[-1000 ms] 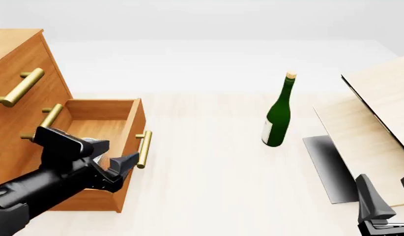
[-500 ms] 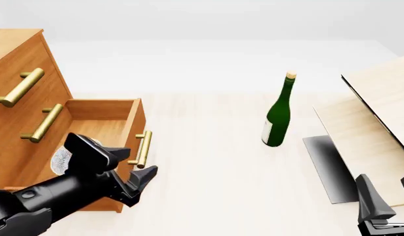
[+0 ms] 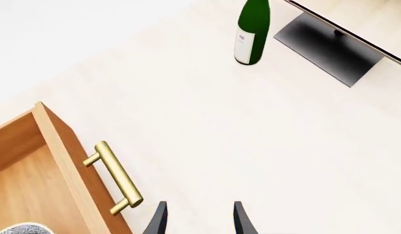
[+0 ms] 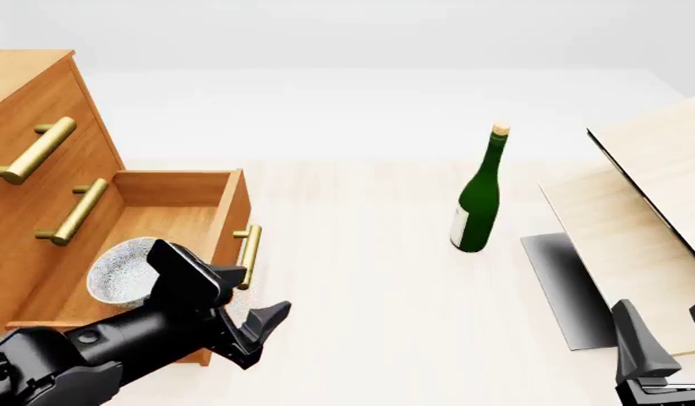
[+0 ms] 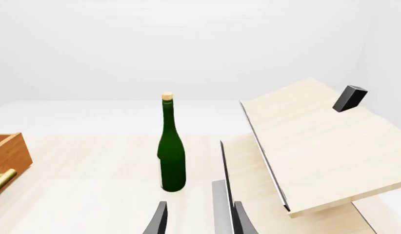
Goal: Put the bowl in the bottom drawer of the cabinet and close it.
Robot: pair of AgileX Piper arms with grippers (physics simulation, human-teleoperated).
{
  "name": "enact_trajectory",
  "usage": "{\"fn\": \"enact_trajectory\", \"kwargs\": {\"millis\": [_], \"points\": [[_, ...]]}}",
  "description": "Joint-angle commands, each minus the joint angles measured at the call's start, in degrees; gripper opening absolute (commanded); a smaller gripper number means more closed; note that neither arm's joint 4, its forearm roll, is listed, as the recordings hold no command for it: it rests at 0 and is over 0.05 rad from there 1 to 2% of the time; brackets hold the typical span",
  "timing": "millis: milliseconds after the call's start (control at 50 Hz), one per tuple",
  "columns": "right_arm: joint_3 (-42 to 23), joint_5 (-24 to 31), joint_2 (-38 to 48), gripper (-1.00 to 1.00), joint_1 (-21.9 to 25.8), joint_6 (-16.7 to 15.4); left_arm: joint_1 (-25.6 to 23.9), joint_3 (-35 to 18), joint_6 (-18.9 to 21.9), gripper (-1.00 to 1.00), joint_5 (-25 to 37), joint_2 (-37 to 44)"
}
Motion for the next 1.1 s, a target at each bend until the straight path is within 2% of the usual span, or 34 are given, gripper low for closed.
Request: {"fn": "enact_trajectory", "kwargs": {"millis": [20, 120, 400, 660, 1100], "points": [[0.0, 0.0, 0.0, 1.0, 0.0, 0.0, -2.0, 0.3, -0.2, 1.0, -1.9, 3.0], [0.0, 0.0, -0.1, 1.0, 0.0, 0.0, -2.0, 1.0, 0.6, 1.0, -3.4, 3.2], [0.0, 0.0, -0.1, 1.0, 0.0, 0.0, -2.9, 1.4, -0.4, 1.0, -5.3, 7.2], [0.0, 0.0, 0.0, 1.0, 0.0, 0.0, -0.4, 2.1, 1.6, 1.0, -9.2, 12.0], [0.0, 0.0, 0.0, 1.0, 0.0, 0.0, 0.9, 3.7, 2.8, 1.0, -14.1, 18.5]]}}
